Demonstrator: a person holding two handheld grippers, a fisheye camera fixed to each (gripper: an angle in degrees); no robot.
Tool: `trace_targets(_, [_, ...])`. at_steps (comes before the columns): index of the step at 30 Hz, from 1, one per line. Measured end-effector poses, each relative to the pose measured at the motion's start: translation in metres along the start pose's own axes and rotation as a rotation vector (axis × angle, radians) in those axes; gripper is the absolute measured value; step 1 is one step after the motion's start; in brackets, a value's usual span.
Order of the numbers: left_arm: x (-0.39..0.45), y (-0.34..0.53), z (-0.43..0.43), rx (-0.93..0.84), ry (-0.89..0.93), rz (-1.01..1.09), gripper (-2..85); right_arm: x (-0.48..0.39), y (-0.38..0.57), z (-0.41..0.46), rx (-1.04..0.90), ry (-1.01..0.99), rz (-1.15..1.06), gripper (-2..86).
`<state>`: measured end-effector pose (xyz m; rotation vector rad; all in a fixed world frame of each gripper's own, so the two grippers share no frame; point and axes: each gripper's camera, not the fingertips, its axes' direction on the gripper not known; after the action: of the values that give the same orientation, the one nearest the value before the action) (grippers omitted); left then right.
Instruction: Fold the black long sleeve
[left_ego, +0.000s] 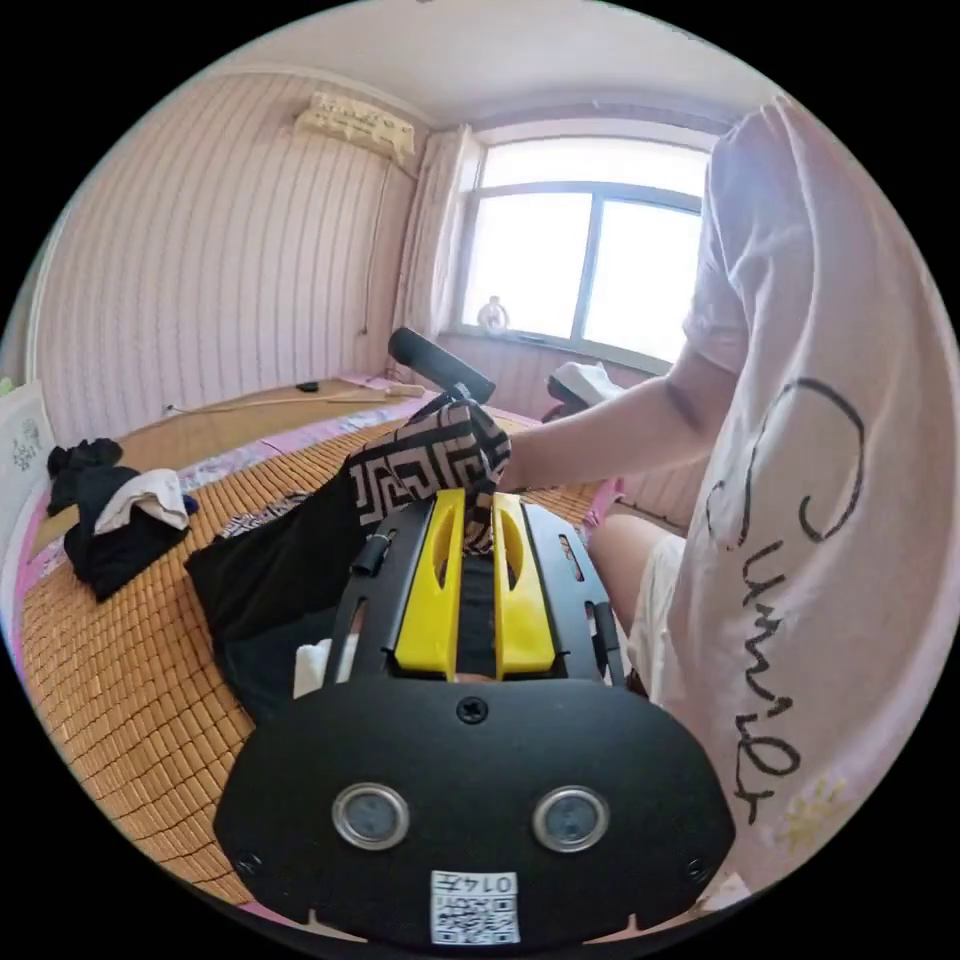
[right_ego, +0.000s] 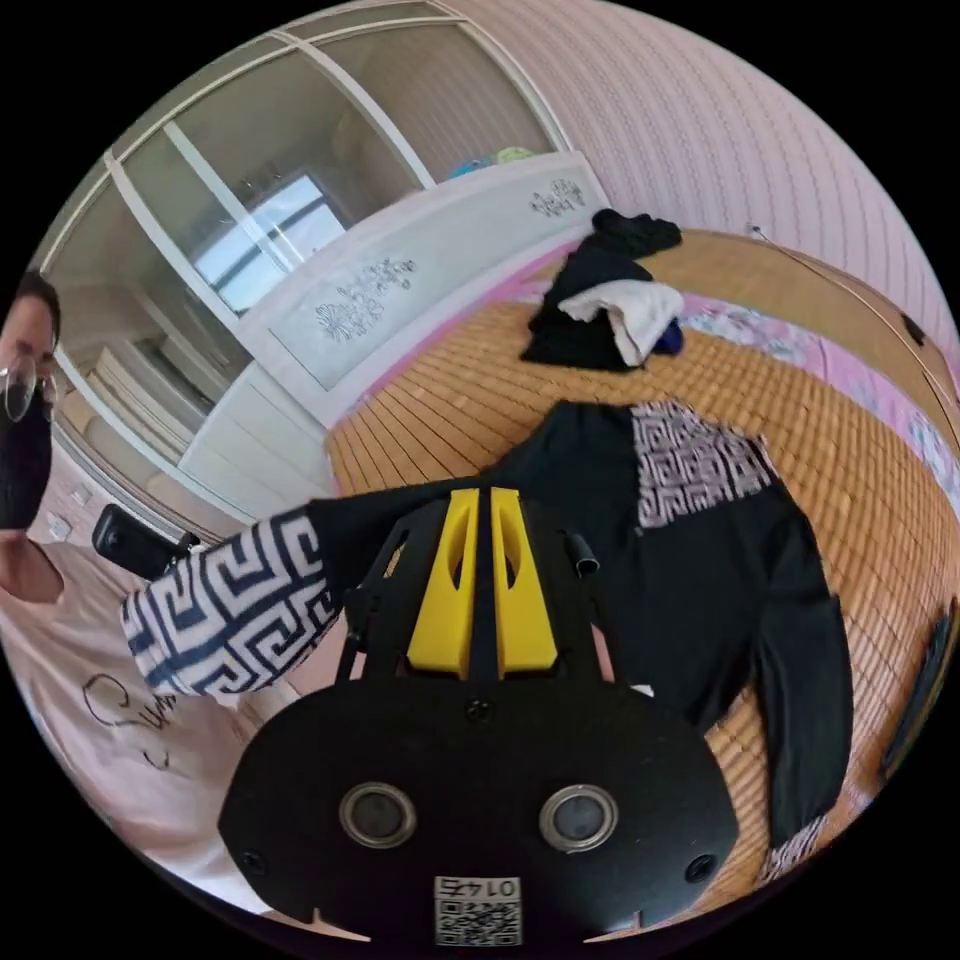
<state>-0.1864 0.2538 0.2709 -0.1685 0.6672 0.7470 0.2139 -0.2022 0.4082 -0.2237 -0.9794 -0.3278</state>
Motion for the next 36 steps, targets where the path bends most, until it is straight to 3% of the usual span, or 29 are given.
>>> trace_targets(3, [0.021, 0.021, 0.066, -0.176, 0.123, -0.056, 6.9, 0.046, 0.09, 0.006, -0.214, 0.126, 0.203, 5.3])
trace_targets(6, [0.033, 0.035, 0.109, -0.289, 0.093, -0.067, 7.8, 0.065, 0.146, -0.005, -0.202, 0.044, 0.354, 8.6])
trace_targets(12, [0.034, 0.047, 0.186, -0.482, -0.028, -0.044, 8.4, 0.059, 0.159, -0.007, -0.133, 0.023, 0.345, 9.5])
trace_targets(17, [0.028, 0.06, 0.256, -0.622, -0.07, -0.049, 8.8, 0.058, 0.151, 0.02, -0.244, 0.009, 0.302, 8.7])
trace_targets(22, [0.022, 0.054, 0.278, -0.635, -0.096, -0.017, 3.8, 0.073, 0.145, 0.013, -0.248, -0.049, 0.34, 2.3])
trace_targets(28, [0.03, 0.029, 0.259, -0.443, -0.025, 0.045, 4.6, 0.081, 0.138, -0.063, -0.083, -0.124, 0.325, 0.8])
trace_targets(36, [0.009, 0.065, 0.305, -0.569, 0.097, 0.013, 6.7, 0.099, 0.152, -0.016, -0.395, 0.031, 0.375, 1.5])
